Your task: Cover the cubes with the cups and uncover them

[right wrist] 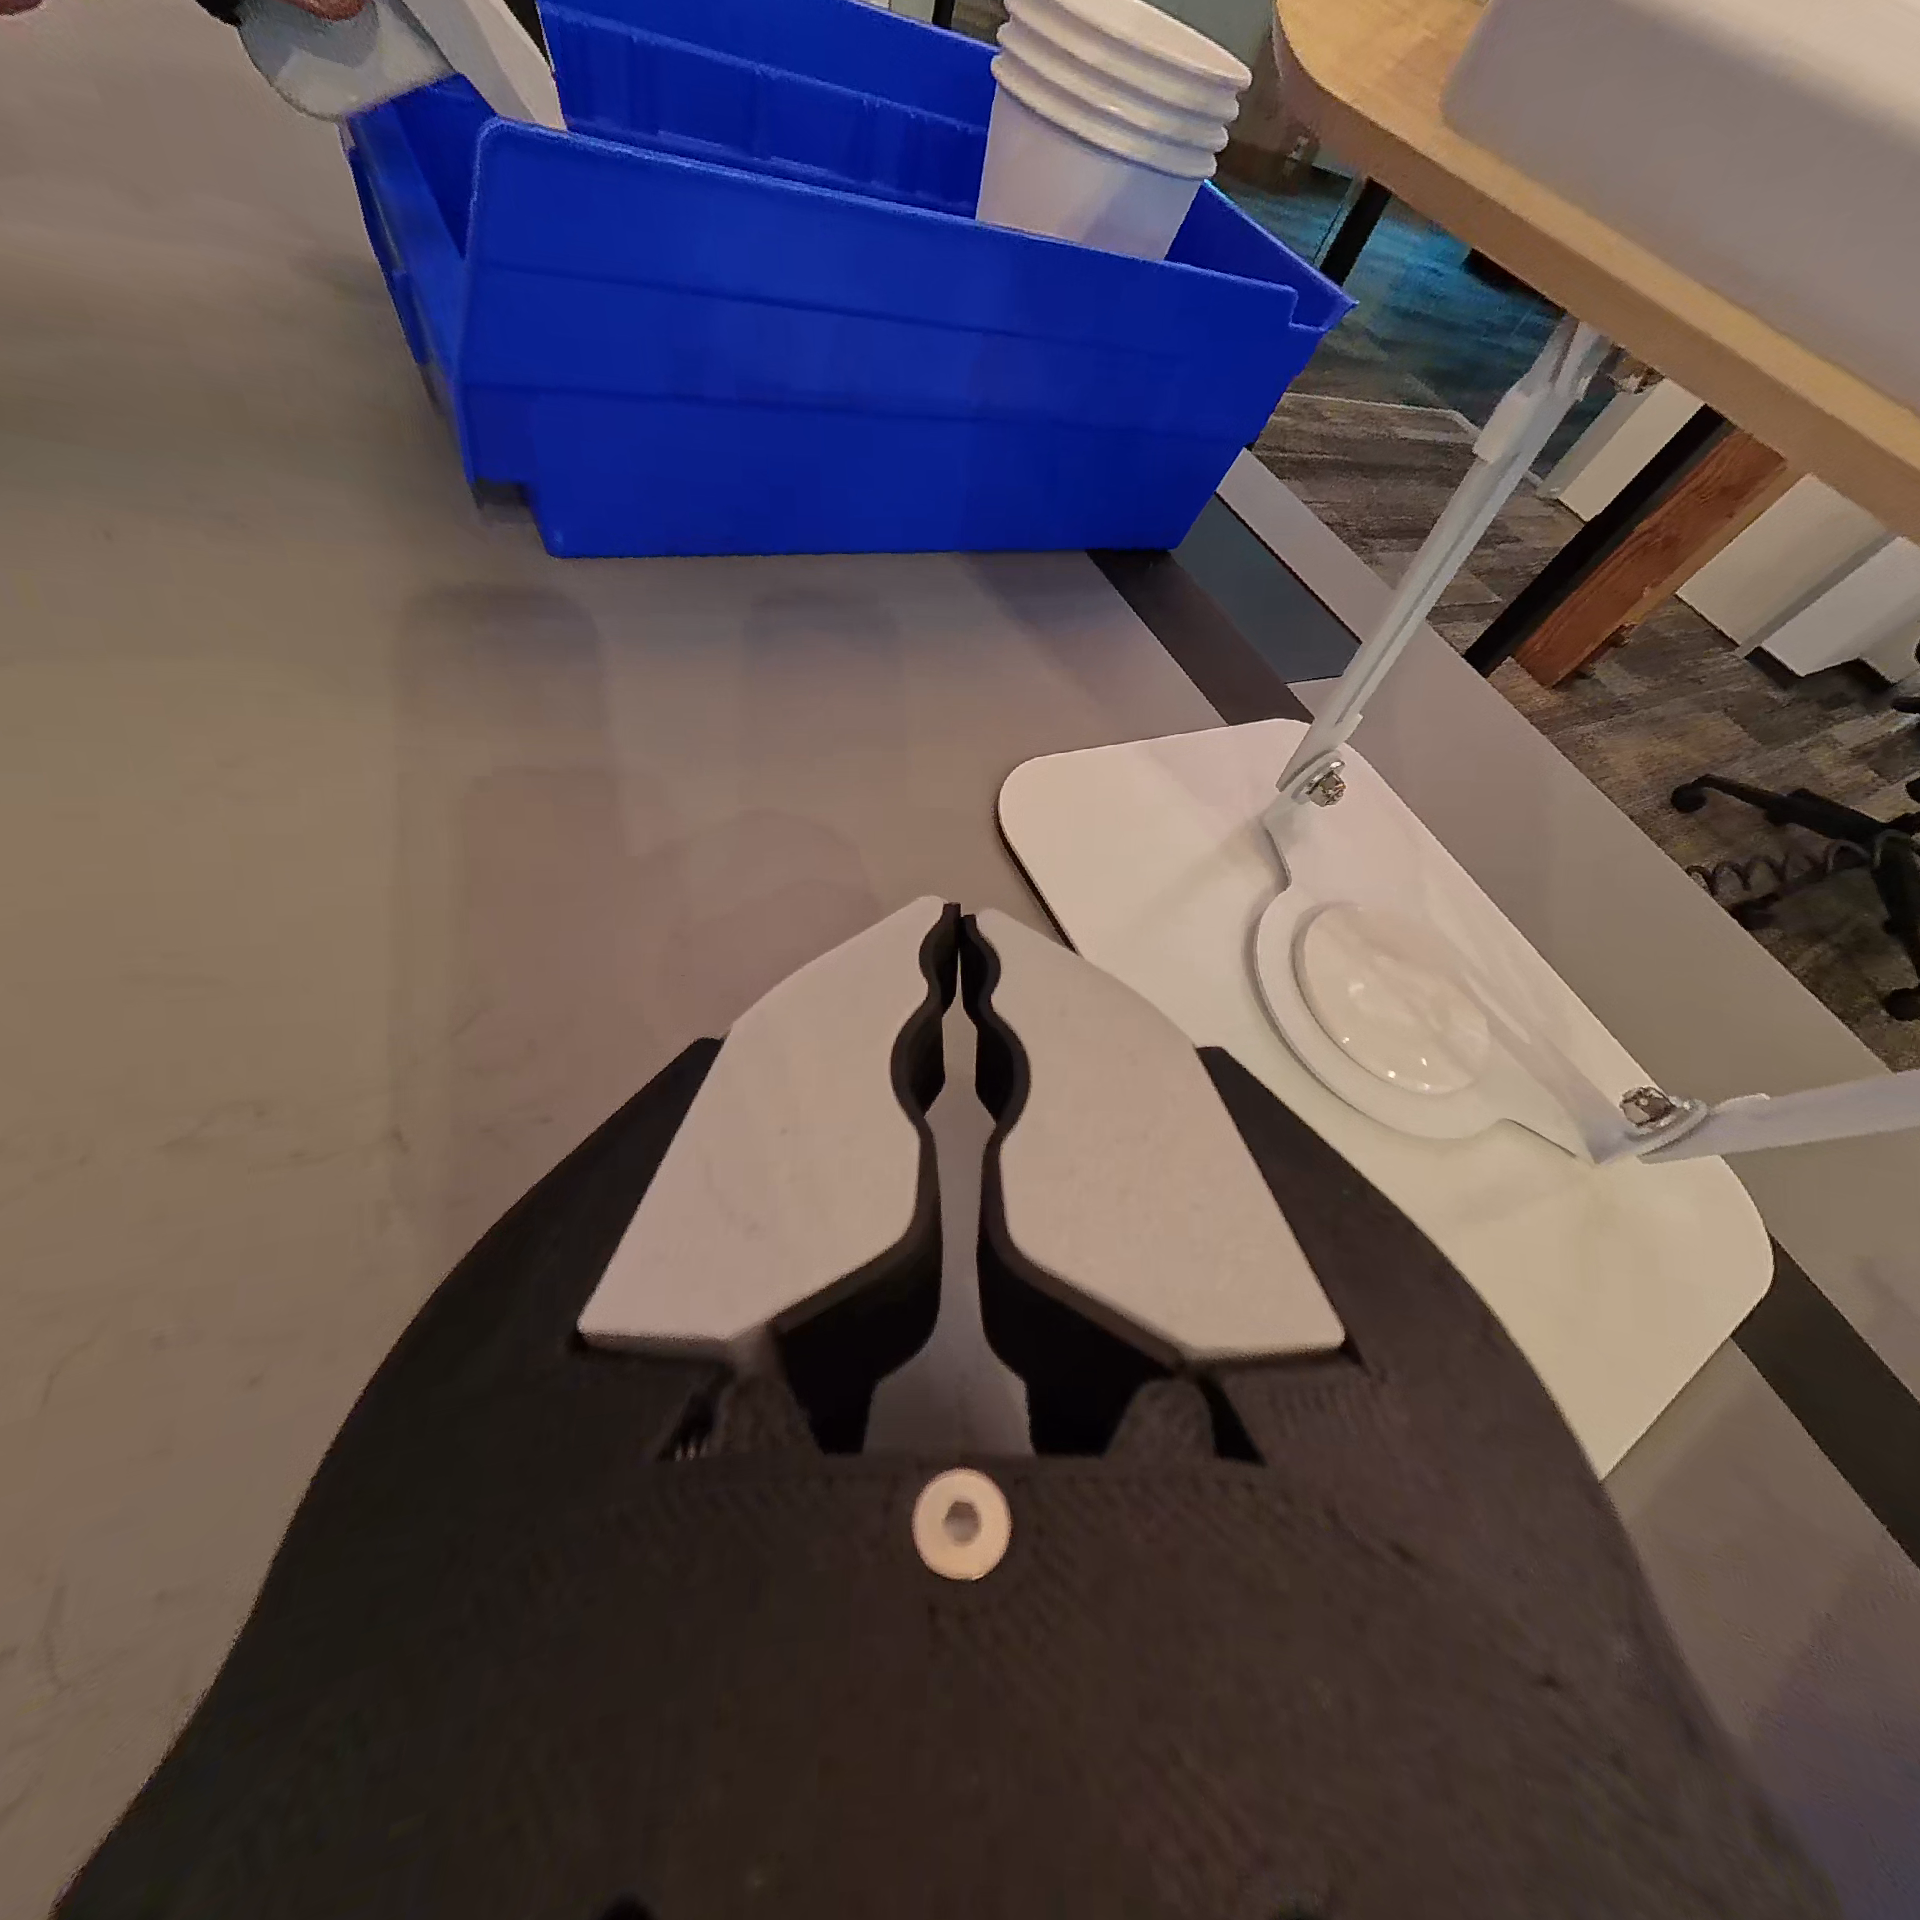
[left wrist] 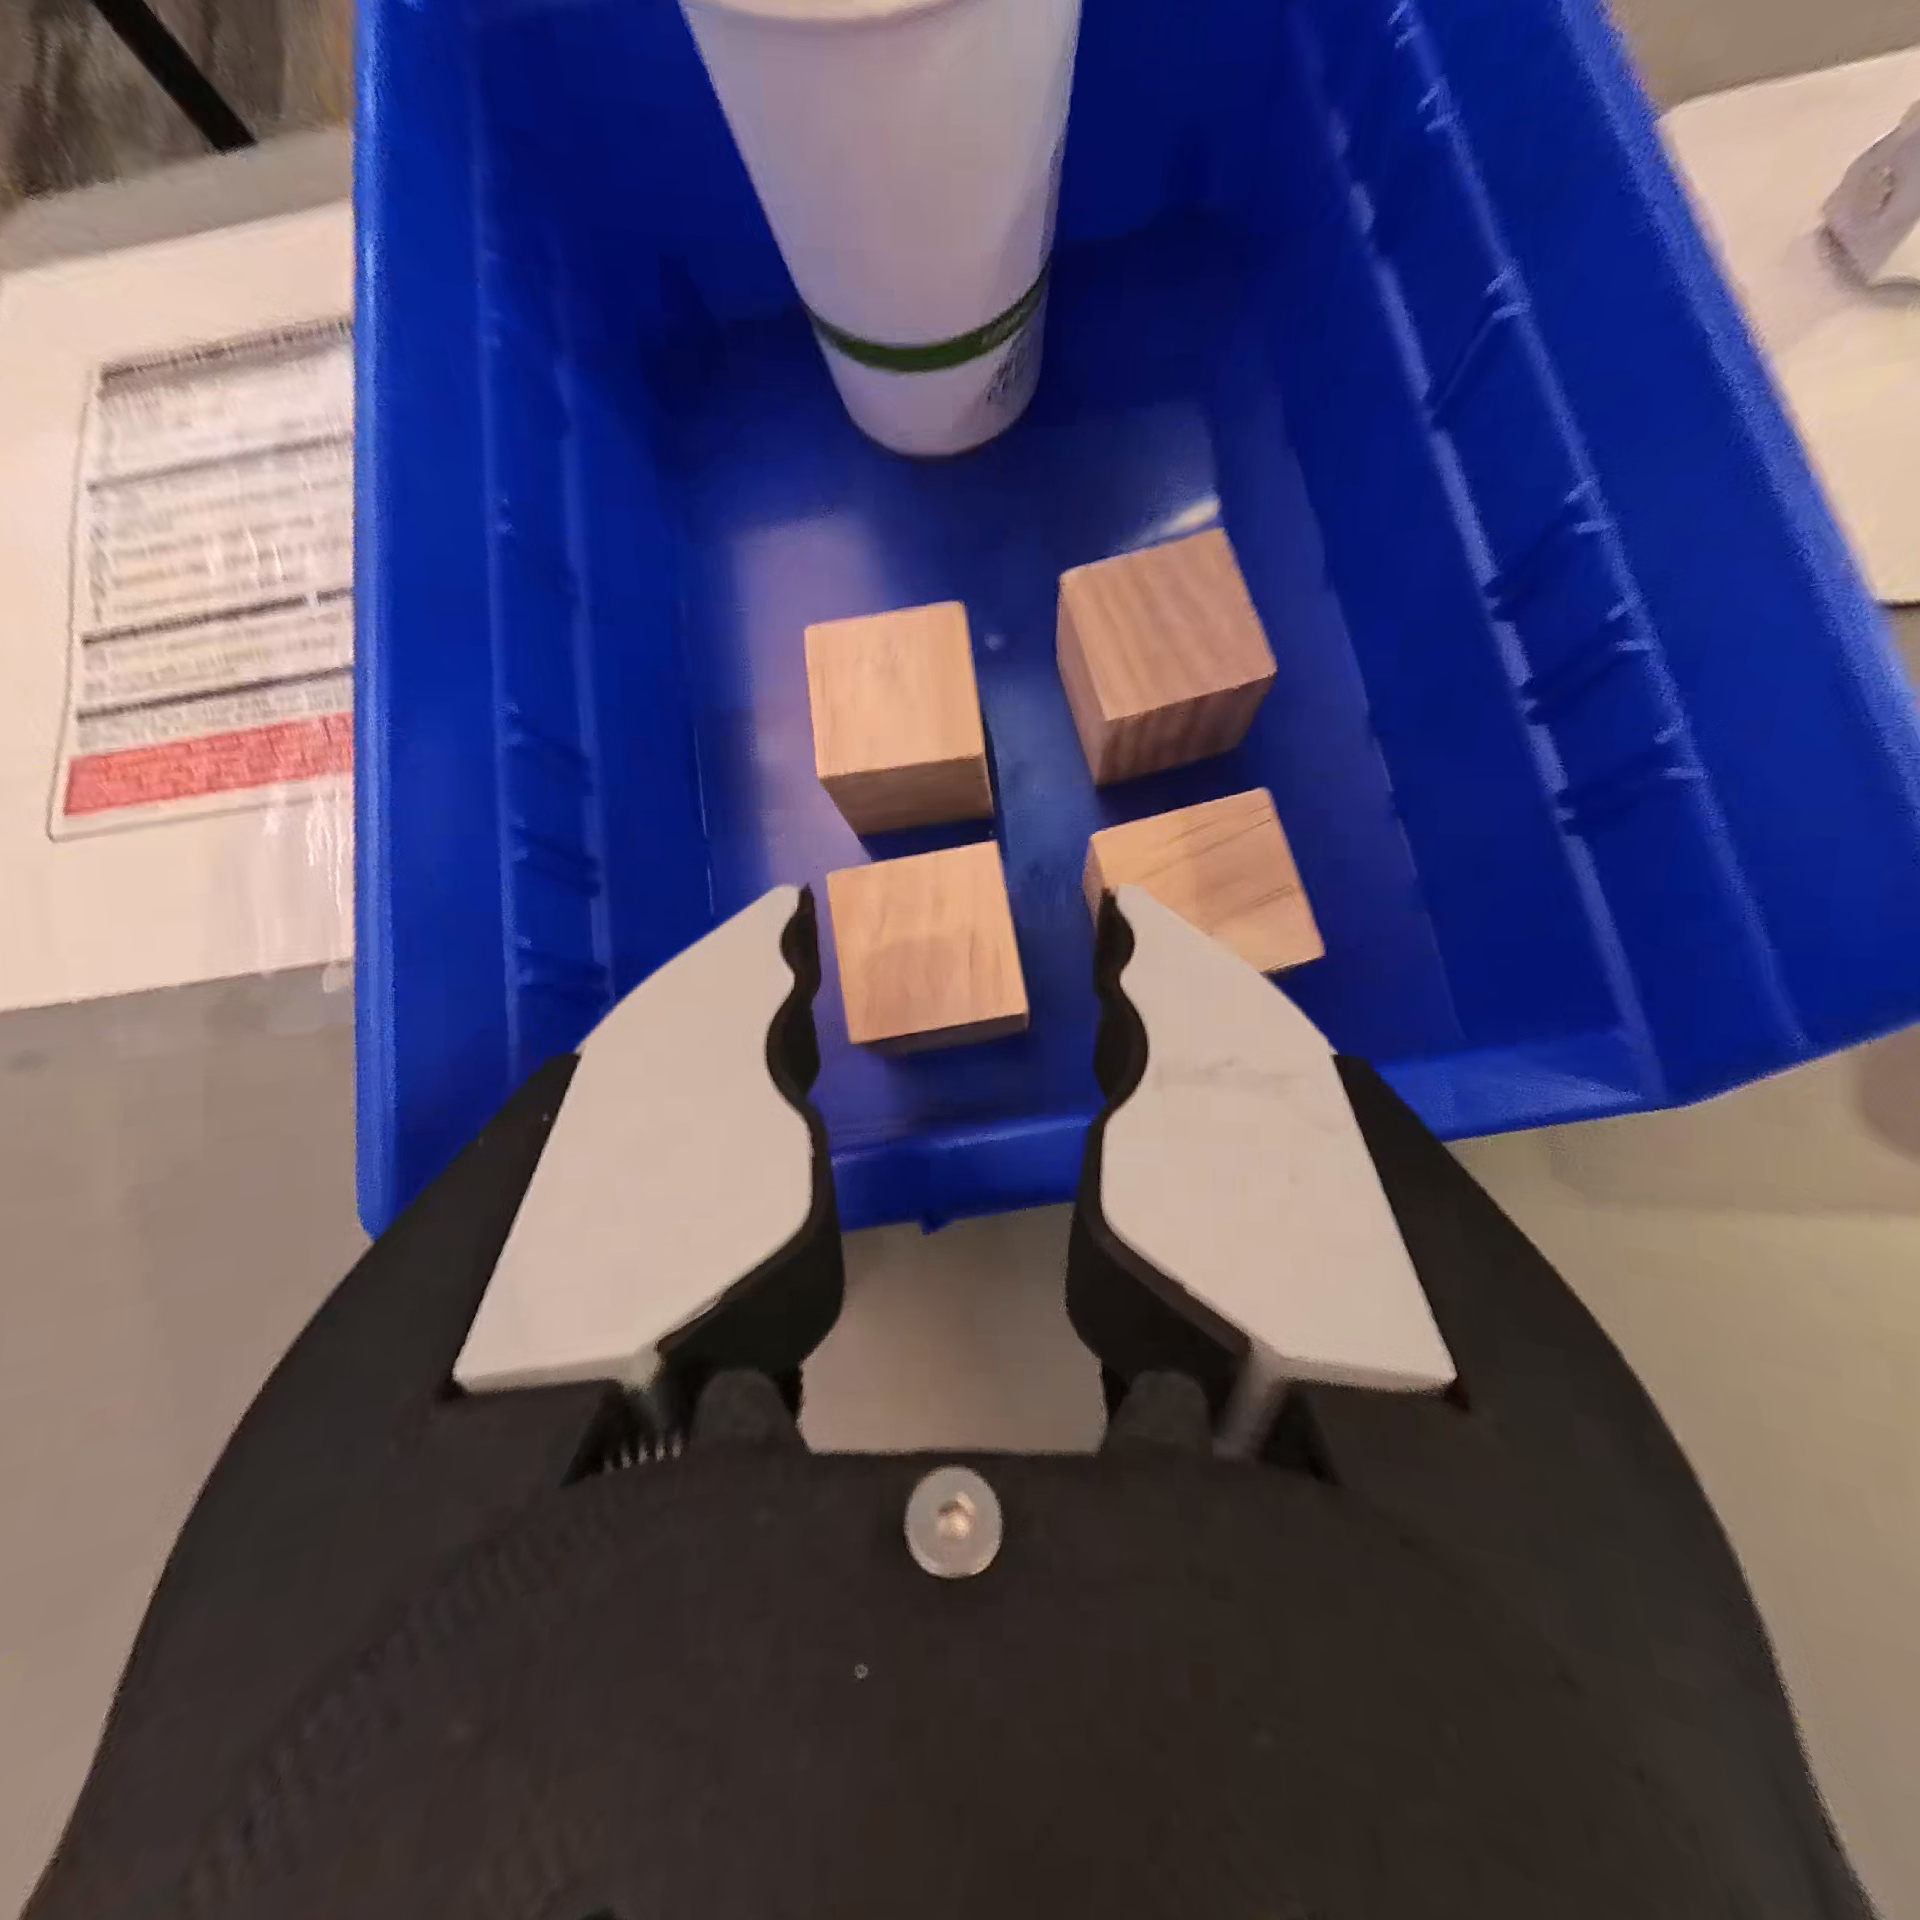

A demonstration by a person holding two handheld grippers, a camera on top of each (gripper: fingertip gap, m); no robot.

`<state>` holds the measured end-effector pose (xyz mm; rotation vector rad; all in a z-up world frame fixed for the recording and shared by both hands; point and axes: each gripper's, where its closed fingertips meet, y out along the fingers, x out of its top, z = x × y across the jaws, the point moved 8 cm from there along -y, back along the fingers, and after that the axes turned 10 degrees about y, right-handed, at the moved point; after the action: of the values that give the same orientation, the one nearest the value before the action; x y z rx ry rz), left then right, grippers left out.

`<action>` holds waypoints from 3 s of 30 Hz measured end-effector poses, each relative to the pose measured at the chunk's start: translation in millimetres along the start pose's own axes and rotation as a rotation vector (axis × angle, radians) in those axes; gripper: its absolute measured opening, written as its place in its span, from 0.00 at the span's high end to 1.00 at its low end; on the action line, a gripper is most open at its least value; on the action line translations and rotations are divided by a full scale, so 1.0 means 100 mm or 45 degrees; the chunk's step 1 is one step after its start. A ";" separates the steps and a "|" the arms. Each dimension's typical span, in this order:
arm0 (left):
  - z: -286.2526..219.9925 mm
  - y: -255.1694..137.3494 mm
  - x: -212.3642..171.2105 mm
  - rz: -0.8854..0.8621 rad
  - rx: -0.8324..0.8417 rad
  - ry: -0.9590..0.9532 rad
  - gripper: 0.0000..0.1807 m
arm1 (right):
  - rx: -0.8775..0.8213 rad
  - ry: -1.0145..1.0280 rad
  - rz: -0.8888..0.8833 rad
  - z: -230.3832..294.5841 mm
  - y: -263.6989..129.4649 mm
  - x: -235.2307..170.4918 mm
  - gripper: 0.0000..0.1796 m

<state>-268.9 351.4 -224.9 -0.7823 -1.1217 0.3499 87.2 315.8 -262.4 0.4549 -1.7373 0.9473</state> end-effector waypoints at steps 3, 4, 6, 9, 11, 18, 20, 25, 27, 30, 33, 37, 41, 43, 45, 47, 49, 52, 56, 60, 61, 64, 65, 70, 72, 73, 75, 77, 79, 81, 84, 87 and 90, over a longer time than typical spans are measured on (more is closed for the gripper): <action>0.05 0.08 -0.04 0.093 -0.003 -0.028 0.68 | 0.006 -0.004 0.004 0.01 0.00 0.00 1.00; 0.06 0.10 -0.04 0.112 -0.002 -0.030 0.67 | 0.007 -0.005 0.006 0.01 0.00 0.00 1.00; 0.07 0.14 -0.04 0.153 0.017 -0.022 0.65 | 0.009 -0.008 0.007 0.01 0.00 0.00 1.00; 0.09 0.22 -0.04 0.252 0.008 -0.027 0.64 | 0.010 -0.011 0.011 0.02 0.00 -0.01 1.00; 0.10 0.26 -0.02 0.286 -0.021 -0.040 0.66 | 0.010 -0.011 0.013 0.02 0.00 -0.01 1.00; 0.10 0.36 0.03 0.398 -0.159 -0.082 0.76 | 0.008 -0.013 0.021 0.02 0.01 -0.01 1.00; 0.09 0.38 0.03 0.448 -0.186 -0.072 0.76 | 0.006 -0.009 0.025 0.02 0.01 -0.01 1.00; 0.08 0.42 0.04 0.593 -0.215 -0.025 0.76 | 0.006 -0.013 0.027 0.02 0.01 -0.01 1.00; 0.08 0.43 0.06 0.622 -0.209 0.000 0.76 | 0.006 -0.013 0.027 0.02 0.01 -0.01 1.00; 0.08 0.43 0.07 0.622 -0.197 0.048 0.76 | 0.006 -0.013 0.026 0.02 0.01 -0.01 1.00; 0.13 0.33 0.10 0.576 -0.127 0.081 0.76 | 0.004 -0.013 0.027 0.02 0.01 -0.01 1.00; 0.23 -0.15 0.26 0.467 -0.108 0.105 0.76 | 0.009 -0.016 0.029 0.03 0.01 -0.02 1.00; 0.36 -0.79 0.16 0.484 -0.051 0.165 0.76 | 0.025 -0.030 0.034 0.05 0.01 -0.02 1.00; 0.49 -1.03 -0.04 0.530 -0.041 0.150 0.76 | 0.033 -0.036 0.035 0.06 0.00 -0.02 1.00; 0.67 -1.17 -0.31 0.578 -0.044 0.084 0.76 | 0.036 -0.041 0.040 0.06 0.01 -0.02 1.00; 0.78 -1.24 -0.61 0.646 -0.043 0.060 0.76 | 0.035 -0.043 0.043 0.07 0.01 -0.02 1.00; 0.83 -1.24 -0.88 0.669 -0.080 0.009 0.76 | 0.036 -0.047 0.046 0.07 0.01 -0.03 1.00; 0.87 -1.16 -1.21 0.721 -0.109 -0.035 0.76 | 0.038 -0.049 0.049 0.08 0.00 -0.03 1.00; 0.91 -1.04 -1.50 0.778 -0.111 -0.077 0.76 | 0.039 -0.051 0.053 0.08 0.01 -0.03 1.00; 0.92 -0.92 -1.63 0.784 -0.095 -0.102 0.76 | 0.040 -0.050 0.053 0.08 0.01 -0.03 1.00; 0.93 -0.90 -1.65 0.778 -0.086 -0.105 0.76 | 0.041 -0.050 0.054 0.08 0.01 -0.03 1.00; 0.95 -0.89 -1.65 0.721 -0.111 -0.130 0.76 | 0.043 -0.052 0.056 0.08 0.01 -0.03 1.00; 0.96 -0.89 -1.66 0.716 -0.119 -0.132 0.76 | 0.043 -0.053 0.058 0.08 0.01 -0.03 1.00; 0.97 -0.89 -1.66 0.716 -0.147 -0.116 0.76 | 0.044 -0.055 0.062 0.09 0.01 -0.03 1.00; 0.97 -0.92 -1.66 0.725 -0.180 -0.121 0.70 | 0.045 -0.054 0.062 0.09 0.01 -0.03 1.00; 1.00 -0.97 -1.62 0.716 -0.157 -0.129 0.62 | 0.044 -0.053 0.061 0.09 0.01 -0.03 1.00; 1.01 -1.15 -1.44 0.612 -0.125 -0.140 0.59 | 0.044 -0.052 0.062 0.09 0.01 -0.04 1.00; 0.94 -1.34 -1.08 0.441 -0.104 -0.118 0.60 | 0.044 -0.052 0.069 0.09 0.01 -0.04 1.00; 0.75 -1.39 -0.68 0.335 -0.116 -0.028 0.63 | 0.045 -0.054 0.074 0.09 0.02 -0.04 1.00; 0.47 -1.28 -0.30 0.295 -0.173 0.048 0.64 | 0.043 -0.056 0.073 0.09 0.02 -0.04 1.00; 0.01 -0.90 0.14 0.326 -0.268 0.148 0.63 | 0.042 -0.058 0.071 0.09 0.01 -0.04 1.00; -0.33 -0.46 0.40 0.387 -0.294 0.180 0.64 | 0.042 -0.058 0.072 0.10 0.01 -0.04 1.00; -0.42 -0.14 0.53 0.403 -0.294 0.098 0.65 | 0.043 -0.056 0.073 0.09 0.01 -0.04 1.00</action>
<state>-210.2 358.4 -188.4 -1.1742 -0.9761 0.4556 82.2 308.7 -267.8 0.4534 -1.7844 1.0156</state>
